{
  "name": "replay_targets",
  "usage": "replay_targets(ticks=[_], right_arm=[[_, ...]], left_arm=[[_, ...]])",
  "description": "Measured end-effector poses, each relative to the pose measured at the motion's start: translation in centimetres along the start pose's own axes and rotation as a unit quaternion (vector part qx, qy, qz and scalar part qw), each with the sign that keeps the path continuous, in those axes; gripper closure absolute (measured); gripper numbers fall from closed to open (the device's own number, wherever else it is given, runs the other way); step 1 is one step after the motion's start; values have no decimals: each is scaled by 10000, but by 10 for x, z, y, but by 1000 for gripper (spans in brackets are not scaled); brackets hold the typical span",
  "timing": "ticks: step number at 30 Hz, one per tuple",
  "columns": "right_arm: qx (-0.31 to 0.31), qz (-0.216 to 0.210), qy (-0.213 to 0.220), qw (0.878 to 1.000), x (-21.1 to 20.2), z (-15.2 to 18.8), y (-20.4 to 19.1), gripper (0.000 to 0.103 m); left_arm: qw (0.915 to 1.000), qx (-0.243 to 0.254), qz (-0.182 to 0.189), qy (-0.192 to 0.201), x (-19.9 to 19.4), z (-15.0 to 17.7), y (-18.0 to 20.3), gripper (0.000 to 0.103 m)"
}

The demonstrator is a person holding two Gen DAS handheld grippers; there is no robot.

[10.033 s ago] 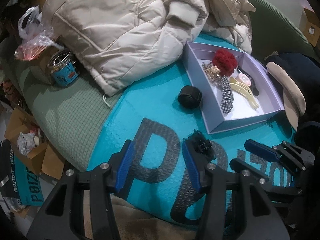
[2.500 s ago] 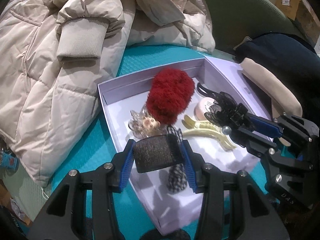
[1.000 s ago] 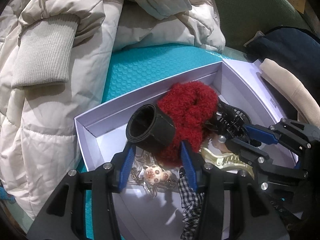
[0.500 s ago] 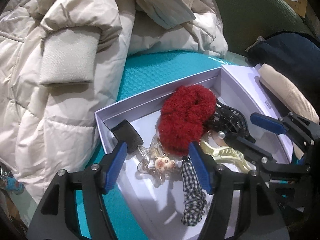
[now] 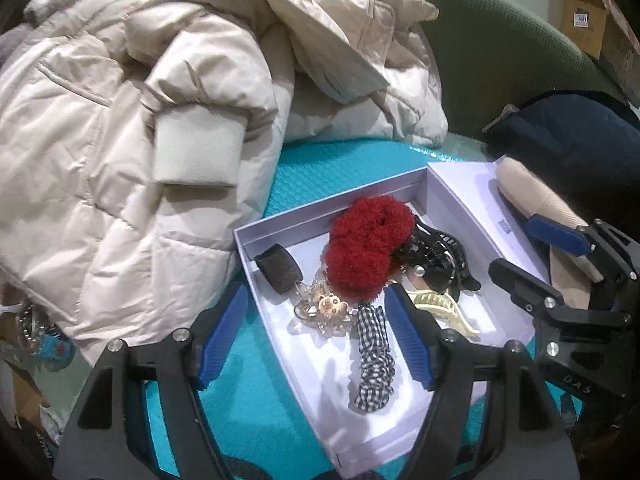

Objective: Organize objects

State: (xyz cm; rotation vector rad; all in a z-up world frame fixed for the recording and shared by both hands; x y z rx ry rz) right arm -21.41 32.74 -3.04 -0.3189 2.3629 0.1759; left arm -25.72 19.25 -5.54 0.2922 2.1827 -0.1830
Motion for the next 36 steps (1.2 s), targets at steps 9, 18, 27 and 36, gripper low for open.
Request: replay_targets(ticks=[9, 18, 27, 36], right_arm=[[-33, 156, 211, 9996, -41, -2, -7, 31], [86, 240, 287, 9993, -75, 9, -12, 27], [183, 356, 148, 9991, -94, 33, -26, 23], [185, 332, -67, 9993, -102, 61, -44, 23]], left_arm=[[9996, -19, -140, 260, -55, 8, -4, 20], [9987, -77, -225, 460, -99, 26, -4, 16], [9976, -123, -381, 560, -134, 57, -3, 12], [9972, -232, -514, 487, -149, 93, -4, 8]])
Point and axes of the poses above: each gripper's, at about its wrist camera, not at the fingertips, and x roughly the way its jaws point, y to its right, z to its underside, the point moved 7 cm from there along x, roughly the way its jaws point, and after that the axes turned 3 degrees about -z, right-handed, at the moved point
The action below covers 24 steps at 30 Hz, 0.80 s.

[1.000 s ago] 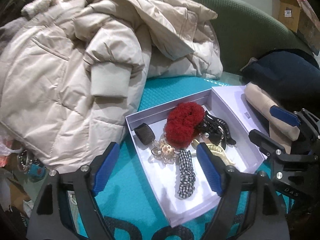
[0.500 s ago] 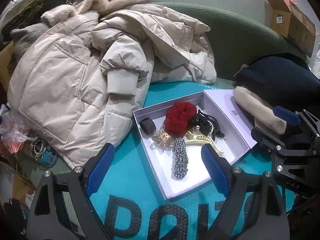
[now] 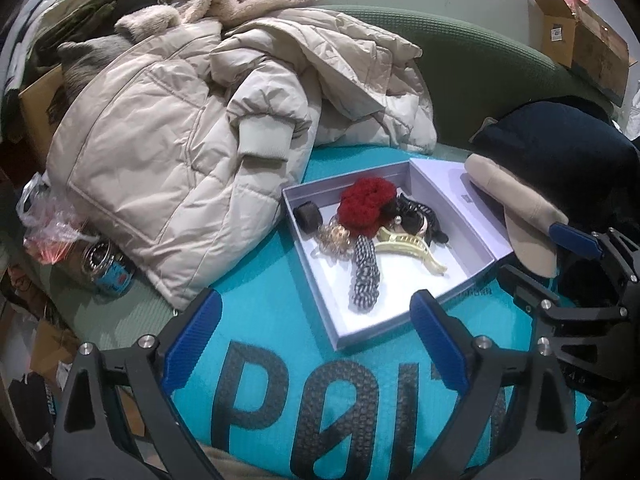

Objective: Organize objects

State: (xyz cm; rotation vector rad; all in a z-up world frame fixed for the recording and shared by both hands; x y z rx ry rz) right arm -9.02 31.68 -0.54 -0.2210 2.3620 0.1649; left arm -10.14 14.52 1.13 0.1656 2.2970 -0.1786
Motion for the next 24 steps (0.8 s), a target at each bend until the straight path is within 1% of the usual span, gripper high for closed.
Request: replay_targets(ticks=[4, 9, 12, 18, 24], right_arm=[[-15, -33, -5, 10000, -6, 7, -6, 23], [-55, -23, -20, 10000, -10, 10, -13, 23], [-76, -22, -56, 10000, -10, 11, -16, 23], [-62, -37, -78, 9999, -9, 12, -16, 23], [-42, -36, -85, 9999, -9, 13, -16, 23]], left_arm=[[9999, 6, -102, -32, -5, 14, -2, 8], [9999, -23, 65, -104, -10, 27, -2, 8], [10000, 22, -38, -71, -14, 32, -2, 8], [9999, -24, -104, -70, -18, 34, -6, 8], [9999, -57, -86, -70, -19, 34, -8, 8]])
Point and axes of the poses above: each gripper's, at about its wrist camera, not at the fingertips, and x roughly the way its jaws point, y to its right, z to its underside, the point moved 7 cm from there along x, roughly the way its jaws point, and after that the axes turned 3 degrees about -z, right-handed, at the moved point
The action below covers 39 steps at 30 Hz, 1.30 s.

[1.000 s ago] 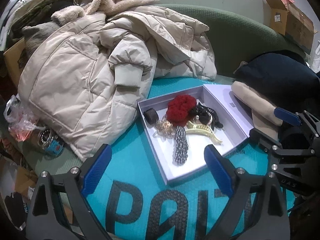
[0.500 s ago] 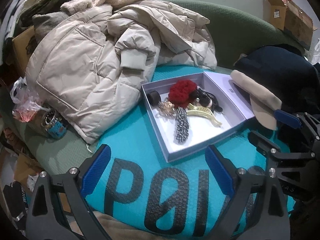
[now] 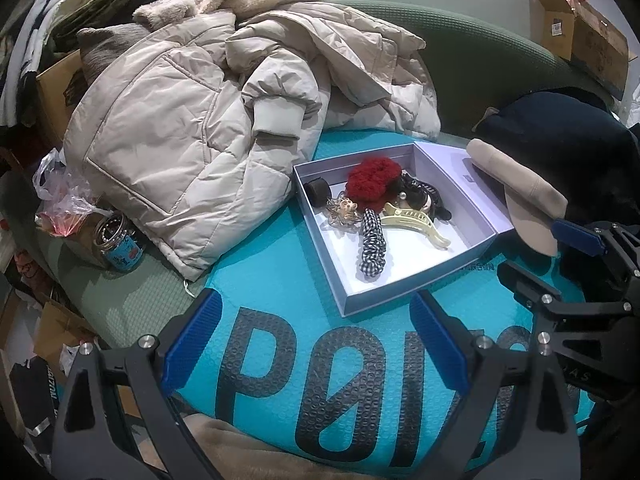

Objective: Organize objects

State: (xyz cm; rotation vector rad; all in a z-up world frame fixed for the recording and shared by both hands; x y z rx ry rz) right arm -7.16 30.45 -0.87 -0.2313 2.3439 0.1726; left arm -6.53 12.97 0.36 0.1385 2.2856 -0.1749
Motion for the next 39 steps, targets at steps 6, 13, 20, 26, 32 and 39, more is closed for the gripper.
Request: replay_targets(ticks=[6, 13, 20, 26, 32, 39], right_arm=[[6, -10, -20, 10000, 1, 1, 1, 23], [-24, -22, -23, 10000, 2, 2, -1, 23], [-36, -24, -38, 10000, 2, 2, -2, 23], [-30, -24, -62, 10000, 4, 2, -2, 23], [-26, -23, -55, 10000, 4, 2, -1, 23], [-44, -58, -87, 9999, 3, 3, -2, 23]], left_arm=[[10000, -27, 3, 12, -1, 1, 0, 8], [10000, -75, -12, -35, 0, 3, -2, 8], [9999, -148, 3, -84, 1, 4, -5, 8], [9999, -157, -31, -67, -2, 2, -5, 8], [9998, -188, 13, -67, -4, 1, -4, 8], [9994, -280, 151, -121, -5, 2, -5, 8]])
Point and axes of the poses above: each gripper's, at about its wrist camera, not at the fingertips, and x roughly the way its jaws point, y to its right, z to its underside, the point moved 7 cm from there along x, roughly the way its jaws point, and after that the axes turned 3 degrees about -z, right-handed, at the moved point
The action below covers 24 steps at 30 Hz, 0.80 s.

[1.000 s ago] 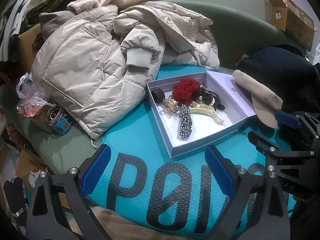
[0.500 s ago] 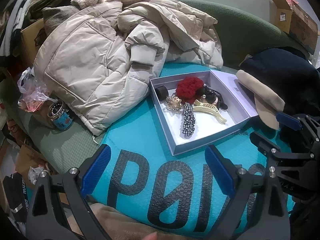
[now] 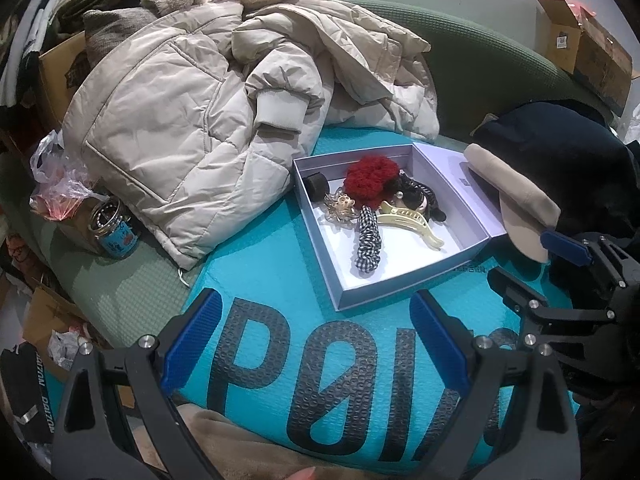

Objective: Organize objects

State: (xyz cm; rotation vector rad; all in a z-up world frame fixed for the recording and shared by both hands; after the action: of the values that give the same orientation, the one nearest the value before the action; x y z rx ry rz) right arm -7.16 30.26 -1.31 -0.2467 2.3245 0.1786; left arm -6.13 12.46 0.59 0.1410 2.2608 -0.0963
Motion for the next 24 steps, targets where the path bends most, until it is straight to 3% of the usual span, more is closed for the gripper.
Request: replay_targets(ticks=[24], right_arm=[[2, -11, 11, 10000, -2, -1, 1, 23]], left_arm=[[9998, -105, -33, -160, 2, 5, -6, 8]])
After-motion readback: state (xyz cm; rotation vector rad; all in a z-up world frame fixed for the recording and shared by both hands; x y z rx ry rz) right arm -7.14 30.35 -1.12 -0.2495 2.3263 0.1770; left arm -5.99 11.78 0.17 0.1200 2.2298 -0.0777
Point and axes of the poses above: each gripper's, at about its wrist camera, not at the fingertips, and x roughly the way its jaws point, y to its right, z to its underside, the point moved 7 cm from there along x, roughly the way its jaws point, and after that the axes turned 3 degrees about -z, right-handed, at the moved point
